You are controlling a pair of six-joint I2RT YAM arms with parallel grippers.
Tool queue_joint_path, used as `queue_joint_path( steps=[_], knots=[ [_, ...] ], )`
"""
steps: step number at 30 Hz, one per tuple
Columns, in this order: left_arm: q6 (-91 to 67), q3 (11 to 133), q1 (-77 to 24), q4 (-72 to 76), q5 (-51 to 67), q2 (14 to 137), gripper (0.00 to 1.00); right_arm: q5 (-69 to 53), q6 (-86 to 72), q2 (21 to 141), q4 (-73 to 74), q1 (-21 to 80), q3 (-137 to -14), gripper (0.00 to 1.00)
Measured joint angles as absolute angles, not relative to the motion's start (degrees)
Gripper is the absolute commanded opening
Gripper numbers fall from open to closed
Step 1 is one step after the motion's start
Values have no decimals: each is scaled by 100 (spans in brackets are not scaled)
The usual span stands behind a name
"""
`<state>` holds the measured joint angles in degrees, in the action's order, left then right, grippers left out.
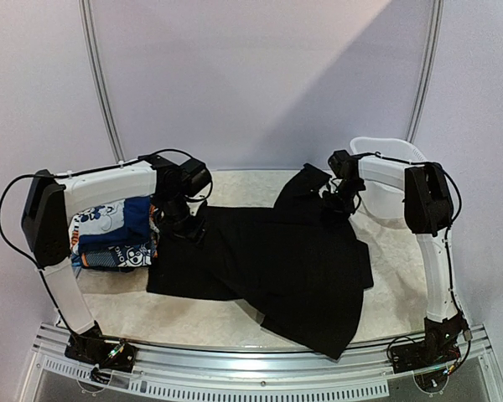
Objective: Fold and stack the mixed laundry pile
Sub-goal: Flatten out the crumpled shirt at the corner of the board.
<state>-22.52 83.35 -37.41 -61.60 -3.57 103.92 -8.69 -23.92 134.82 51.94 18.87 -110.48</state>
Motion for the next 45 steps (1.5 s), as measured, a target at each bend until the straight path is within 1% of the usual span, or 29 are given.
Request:
queue_joint_path(
  steps=[6, 9, 12, 18, 25, 29, 32, 36, 38, 41, 42, 44, 45],
  knots=[
    [-1446, 8337, -3876, -6202, -287, 10381, 74, -871, -2130, 13933, 5505, 1413, -11848, 39],
    [-1002, 8272, -3922, -6176, -327, 10381, 76, -878, -1994, 14040, 5564, 1264, -12044, 39],
    [-644, 8178, -3892, -6156, -346, 10427, 70, -921, -1894, 14044, 5568, 1223, -12049, 39],
    [-248, 7848, -3677, -5887, -193, 10665, 65, -1004, -1822, 14029, 5570, 1225, -12036, 38],
    [-82, 7677, -3253, -5579, 62, 11021, 64, -1002, -1765, 13882, 5634, 1275, -11815, 37],
    [10, 7671, -3197, -5380, 222, 11185, 60, -1002, -1756, 13773, 5660, 1334, -11627, 37],
    [73, 7671, -3175, -5240, 292, 11362, 54, -1002, -1756, 13719, 5666, 1372, -11531, 36],
    [126, 7673, -3168, -5122, 316, 11402, 43, -1000, -1758, 13677, 5660, 1415, -11458, 36],
    [161, 7647, -3166, -5048, 322, 11395, 34, -1000, -1765, 13657, 5662, 1431, -11421, 35],
    [196, 7585, -3159, -4952, 331, 11358, 15, -1000, -1769, 13646, 5660, 1457, -11402, 35],
    [204, 7581, -3159, -4930, 340, 11358, 10, -998, -1769, 13646, 5660, 1463, -11399, 35],
    [248, 7581, -3159, -4908, 373, 11358, 3, -998, -1772, 13646, 5660, 1474, -11395, 34],
    [250, 7581, -3159, -4910, 386, 11354, 2, -998, -1774, 13644, 5660, 1479, -11395, 34]
  ],
)
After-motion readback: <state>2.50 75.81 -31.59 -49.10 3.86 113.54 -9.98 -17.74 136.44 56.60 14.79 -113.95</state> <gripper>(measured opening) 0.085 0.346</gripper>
